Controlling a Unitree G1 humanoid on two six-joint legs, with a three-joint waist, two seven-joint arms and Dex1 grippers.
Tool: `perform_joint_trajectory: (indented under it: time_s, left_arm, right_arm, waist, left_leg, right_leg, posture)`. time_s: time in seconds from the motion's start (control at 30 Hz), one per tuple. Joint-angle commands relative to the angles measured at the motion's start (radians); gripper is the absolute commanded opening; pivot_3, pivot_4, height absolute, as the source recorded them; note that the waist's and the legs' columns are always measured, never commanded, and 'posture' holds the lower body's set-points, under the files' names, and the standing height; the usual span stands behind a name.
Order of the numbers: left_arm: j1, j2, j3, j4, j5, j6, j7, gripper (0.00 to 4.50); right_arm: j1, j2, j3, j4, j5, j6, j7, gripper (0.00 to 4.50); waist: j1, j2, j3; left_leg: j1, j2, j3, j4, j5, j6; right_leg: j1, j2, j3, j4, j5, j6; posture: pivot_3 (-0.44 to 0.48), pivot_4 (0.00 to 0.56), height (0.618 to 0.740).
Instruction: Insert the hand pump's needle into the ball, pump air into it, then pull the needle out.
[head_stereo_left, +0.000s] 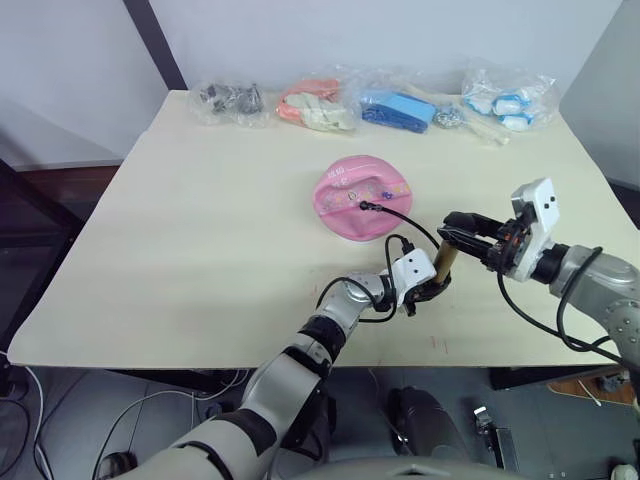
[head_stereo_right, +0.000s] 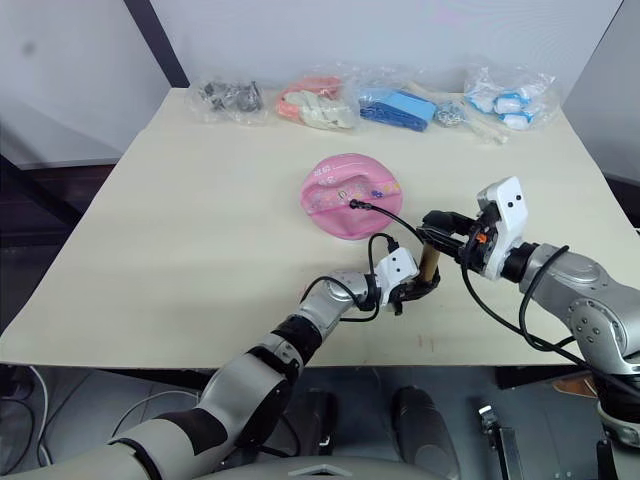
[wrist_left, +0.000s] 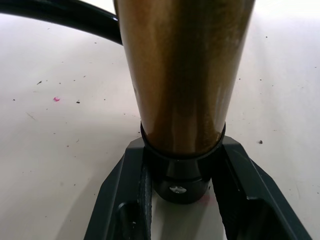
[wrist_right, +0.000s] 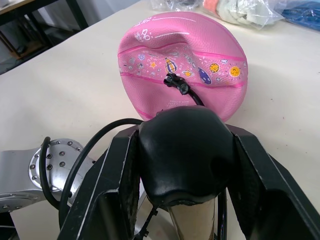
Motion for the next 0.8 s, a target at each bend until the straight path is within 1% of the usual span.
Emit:
perform_joint_trajectory:
  time_s: [0.03,0.2,0.4,0.57,0.8]
  left_arm:
    - [0.008,0.004,-0.013,0.016,0.012,-0.012,-0.025,1.16]
    - [0.010,0.010,-0.013,0.015,0.013,-0.017,-0.033,1.16]
    - [0.012,0.015,-0.015,0.011,0.014,-0.018,-0.039,1.16]
    - [0.025,0.023,-0.015,-0.024,0.007,-0.009,-0.057,1.16]
    - [0.027,0.035,-0.021,0.000,0.025,-0.007,-0.051,1.16]
  right_arm:
    - [0.024,0.000,-0.010,0.055,-0.091,0.007,-0.036,1.81]
    - [0.021,0.010,-0.023,0.059,-0.099,0.003,-0.034,1.81]
    - [0.055,0.000,-0.062,0.035,-0.091,0.004,-0.034,1.81]
    - [0.080,0.002,-0.085,0.002,-0.085,0.015,-0.044,1.81]
    - [0.068,-0.001,-0.090,-0.006,-0.088,0.014,-0.045,1.81]
  waist:
    - [-0.001,0.000,0.000]
    - [-0.002,0.000,0.000]
    - [-0.001,0.000,0.000]
    - [0.000,0.000,0.000]
    - [0.000,0.000,0.000]
  left_leg:
    - [0.000,0.000,0.000,0.000,0.000,0.000]
    - [0.000,0.000,0.000,0.000,0.000,0.000]
    - [0.000,0.000,0.000,0.000,0.000,0.000]
    - [0.000,0.000,0.000,0.000,0.000,0.000]
    - [0.000,0.000,0.000,0.000,0.000,0.000]
  right_leg:
    - [0.000,0.000,0.000,0.000,0.000,0.000]
    - [0.000,0.000,0.000,0.000,0.000,0.000]
    - [0.000,0.000,0.000,0.000,0.000,0.000]
    - [0.000,0.000,0.000,0.000,0.000,0.000]
    - [0.000,0.000,0.000,0.000,0.000,0.000]
  posture:
    - [0.000,0.150,0.740]
    - [0.000,0.150,0.740]
    - [0.000,0.150,0.740]
    - [0.000,0.150,0.740]
    - [0.000,0.150,0.740]
